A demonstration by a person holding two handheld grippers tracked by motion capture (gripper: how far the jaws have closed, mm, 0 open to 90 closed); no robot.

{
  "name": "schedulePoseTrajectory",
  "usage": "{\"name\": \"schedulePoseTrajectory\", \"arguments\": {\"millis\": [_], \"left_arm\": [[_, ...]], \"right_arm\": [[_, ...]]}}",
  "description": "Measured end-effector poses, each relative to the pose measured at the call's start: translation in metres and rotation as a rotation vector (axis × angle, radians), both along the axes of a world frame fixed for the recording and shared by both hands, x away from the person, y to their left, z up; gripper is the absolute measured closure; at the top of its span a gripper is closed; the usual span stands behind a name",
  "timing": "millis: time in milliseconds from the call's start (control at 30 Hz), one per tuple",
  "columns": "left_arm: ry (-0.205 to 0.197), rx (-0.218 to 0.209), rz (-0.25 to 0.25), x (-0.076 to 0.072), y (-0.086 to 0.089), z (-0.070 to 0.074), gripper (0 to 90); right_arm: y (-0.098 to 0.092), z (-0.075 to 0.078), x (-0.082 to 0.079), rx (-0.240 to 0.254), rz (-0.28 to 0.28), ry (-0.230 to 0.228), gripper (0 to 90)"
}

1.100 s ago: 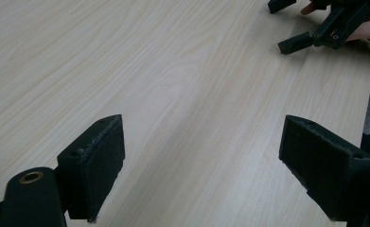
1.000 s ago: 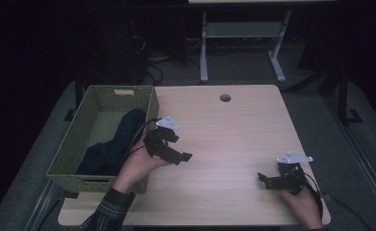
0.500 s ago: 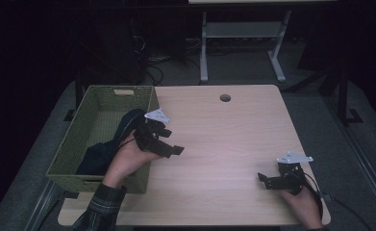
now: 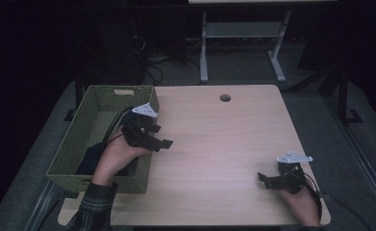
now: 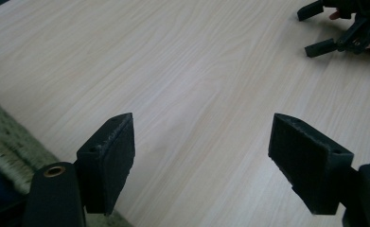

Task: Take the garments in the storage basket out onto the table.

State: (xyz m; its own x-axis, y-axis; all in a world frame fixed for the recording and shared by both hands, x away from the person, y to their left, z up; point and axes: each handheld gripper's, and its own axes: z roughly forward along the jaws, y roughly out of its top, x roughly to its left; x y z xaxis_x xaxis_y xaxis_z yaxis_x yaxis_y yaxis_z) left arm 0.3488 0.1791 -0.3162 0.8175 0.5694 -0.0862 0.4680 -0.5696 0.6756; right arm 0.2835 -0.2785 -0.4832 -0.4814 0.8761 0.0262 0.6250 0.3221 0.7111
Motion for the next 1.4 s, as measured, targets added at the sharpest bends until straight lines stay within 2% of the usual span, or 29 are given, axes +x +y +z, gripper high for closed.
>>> {"name": "schedulePoseTrajectory", "arguments": {"millis": [700, 800, 1400], "left_arm": [[-0.046, 0.028, 0.112, -0.004, 0.043, 0.015, 24.5], [-0.044, 0.025, 0.128, -0.004, 0.049, 0.016, 24.5], [-0.048, 0.079, 0.236, -0.005, 0.09, 0.016, 24.4]], "right_arm": [[0.0, 0.0, 0.0, 0.002, -0.001, 0.0, 5.8], [0.0, 0.0, 0.0, 0.002, -0.001, -0.001, 5.8], [0.0, 0.0, 0.0, 0.002, -0.001, 0.0, 5.8]]}}
